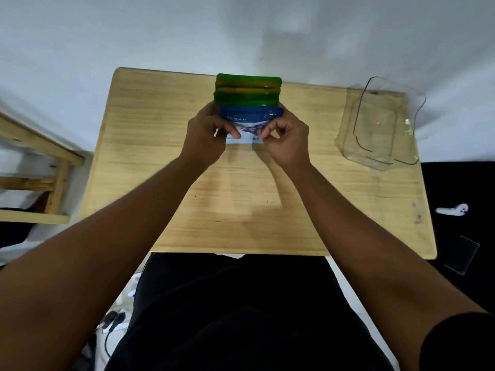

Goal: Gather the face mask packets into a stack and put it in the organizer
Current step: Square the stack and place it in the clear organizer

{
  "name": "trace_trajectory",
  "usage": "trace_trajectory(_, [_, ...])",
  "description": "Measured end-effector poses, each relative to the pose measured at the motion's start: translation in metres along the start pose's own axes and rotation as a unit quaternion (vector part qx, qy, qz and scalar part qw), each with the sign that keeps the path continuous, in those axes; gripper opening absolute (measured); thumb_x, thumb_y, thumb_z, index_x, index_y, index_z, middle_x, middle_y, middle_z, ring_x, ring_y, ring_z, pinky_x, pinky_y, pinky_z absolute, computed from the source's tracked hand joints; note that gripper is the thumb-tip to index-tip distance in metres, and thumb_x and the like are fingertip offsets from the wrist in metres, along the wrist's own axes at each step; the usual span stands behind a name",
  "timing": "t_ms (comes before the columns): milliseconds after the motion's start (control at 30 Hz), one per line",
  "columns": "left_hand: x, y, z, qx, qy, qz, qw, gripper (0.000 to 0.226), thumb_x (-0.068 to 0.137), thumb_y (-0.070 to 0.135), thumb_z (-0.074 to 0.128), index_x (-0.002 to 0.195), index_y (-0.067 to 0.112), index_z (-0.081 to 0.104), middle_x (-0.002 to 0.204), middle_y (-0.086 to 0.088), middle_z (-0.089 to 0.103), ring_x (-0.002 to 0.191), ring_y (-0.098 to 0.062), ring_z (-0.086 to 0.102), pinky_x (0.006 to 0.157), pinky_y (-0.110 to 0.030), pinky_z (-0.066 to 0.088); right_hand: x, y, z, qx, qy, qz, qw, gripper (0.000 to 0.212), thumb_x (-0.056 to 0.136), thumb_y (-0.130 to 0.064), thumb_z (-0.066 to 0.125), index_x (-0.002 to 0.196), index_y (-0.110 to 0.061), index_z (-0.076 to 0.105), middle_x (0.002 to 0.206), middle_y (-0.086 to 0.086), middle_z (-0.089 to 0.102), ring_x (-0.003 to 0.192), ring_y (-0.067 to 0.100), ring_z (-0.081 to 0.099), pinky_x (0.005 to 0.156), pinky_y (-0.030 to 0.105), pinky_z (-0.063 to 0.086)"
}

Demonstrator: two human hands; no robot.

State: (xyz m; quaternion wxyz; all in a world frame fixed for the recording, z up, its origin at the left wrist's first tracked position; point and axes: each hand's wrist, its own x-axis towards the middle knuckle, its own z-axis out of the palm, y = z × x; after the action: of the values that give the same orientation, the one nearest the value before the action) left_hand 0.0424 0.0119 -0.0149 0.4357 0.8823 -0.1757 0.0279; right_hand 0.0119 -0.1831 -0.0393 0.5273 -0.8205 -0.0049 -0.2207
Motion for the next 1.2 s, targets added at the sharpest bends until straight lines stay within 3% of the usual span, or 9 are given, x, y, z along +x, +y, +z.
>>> trace_trajectory(167, [0.003, -0.003, 0.014, 0.049, -0.055, 0.002, 0.997, 0.037, 0.085, -0.017, 0.056, 0.080, 0.012, 0.079, 0.126, -0.015, 0.062, 0.119, -0.027, 0.058, 0.087, 0.008, 0.033, -0.006, 0.006, 0.011, -0.043, -0.002, -0.004, 0.999, 0.014, 0.062, 0.008, 0.074, 0.062, -0.005, 0.071, 0.081, 0.001, 0.066, 0.079, -0.006, 0.060, 0.075, 0.010, 0.048])
trace_trajectory(300, [0.013, -0.003, 0.010, 0.038, -0.060, 0.004, 0.997, 0.036, 0.088, -0.015, 0.054, 0.083, 0.011, 0.079, 0.127, -0.013, 0.061, 0.119, -0.023, 0.057, 0.084, 0.007, 0.035, 0.003, 0.009, 0.008, -0.051, -0.026, 0.022, 0.998, 0.014, 0.070, 0.007, 0.069, 0.068, -0.007, 0.073, 0.083, 0.004, 0.068, 0.081, 0.006, 0.062, 0.075, 0.015, 0.052])
trace_trajectory(400, [0.014, -0.004, 0.008, 0.031, -0.072, 0.012, 0.997, 0.035, 0.088, -0.015, 0.056, 0.084, 0.011, 0.079, 0.128, -0.013, 0.061, 0.120, -0.021, 0.056, 0.085, 0.006, 0.035, 0.005, 0.005, 0.009, -0.058, -0.034, 0.018, 0.998, 0.016, 0.075, 0.004, 0.066, 0.069, -0.009, 0.073, 0.082, 0.002, 0.069, 0.080, 0.002, 0.061, 0.075, 0.015, 0.052])
trace_trajectory(533, [0.018, -0.001, 0.005, 0.018, -0.020, -0.006, 1.000, 0.030, 0.089, -0.012, 0.059, 0.079, 0.009, 0.078, 0.120, -0.011, 0.067, 0.109, -0.012, 0.056, 0.079, 0.005, 0.038, 0.014, 0.003, 0.002, -0.040, -0.025, 0.006, 0.999, 0.016, 0.079, 0.006, 0.067, 0.074, -0.008, 0.072, 0.089, -0.001, 0.067, 0.084, 0.013, 0.065, 0.075, 0.022, 0.056])
trace_trajectory(667, [0.013, -0.004, 0.005, 0.072, -0.048, 0.004, 0.996, 0.030, 0.088, -0.014, 0.056, 0.075, 0.004, 0.076, 0.117, -0.015, 0.066, 0.112, -0.022, 0.059, 0.079, 0.007, 0.035, 0.007, 0.004, 0.006, -0.066, -0.030, -0.026, 0.997, 0.016, 0.073, 0.009, 0.066, 0.067, -0.005, 0.070, 0.089, 0.003, 0.066, 0.084, 0.007, 0.061, 0.073, 0.016, 0.053])
trace_trajectory(733, [0.010, -0.003, 0.006, 0.090, -0.054, 0.008, 0.994, 0.033, 0.088, -0.015, 0.055, 0.073, 0.005, 0.076, 0.117, -0.016, 0.066, 0.111, -0.018, 0.058, 0.080, 0.008, 0.033, 0.002, 0.004, 0.006, -0.062, -0.024, -0.025, 0.997, 0.016, 0.069, 0.010, 0.063, 0.063, -0.005, 0.068, 0.086, 0.001, 0.063, 0.079, 0.003, 0.059, 0.073, 0.012, 0.050])
trace_trajectory(867, [0.014, -0.003, -0.002, 0.061, -0.018, 0.045, 0.997, 0.028, 0.087, -0.015, 0.058, 0.074, 0.003, 0.075, 0.109, -0.018, 0.069, 0.104, -0.022, 0.062, 0.083, 0.003, 0.039, 0.008, 0.000, 0.000, -0.031, -0.006, -0.034, 0.999, 0.010, 0.069, 0.004, 0.063, 0.063, -0.003, 0.067, 0.082, 0.002, 0.064, 0.076, 0.016, 0.064, 0.068, 0.024, 0.054])
trace_trajectory(1000, [0.019, -0.008, 0.000, 0.093, -0.059, 0.017, 0.994, 0.032, 0.090, -0.012, 0.055, 0.078, 0.006, 0.079, 0.111, -0.016, 0.069, 0.107, -0.025, 0.063, 0.078, 0.005, 0.035, 0.008, 0.006, 0.005, -0.038, -0.022, -0.025, 0.999, 0.014, 0.066, 0.011, 0.063, 0.063, -0.002, 0.067, 0.087, 0.002, 0.064, 0.079, 0.017, 0.065, 0.068, 0.020, 0.054])
trace_trajectory(1200, [0.027, -0.008, 0.011, 0.114, -0.073, -0.037, 0.990, 0.030, 0.096, -0.003, 0.056, 0.086, 0.014, 0.080, 0.117, -0.010, 0.069, 0.110, -0.023, 0.063, 0.086, -0.016, 0.042, 0.012, 0.013, 0.006, -0.065, -0.038, -0.009, 0.997, 0.014, 0.069, 0.012, 0.066, 0.068, -0.002, 0.068, 0.099, 0.000, 0.064, 0.090, 0.010, 0.062, 0.069, 0.015, 0.054])
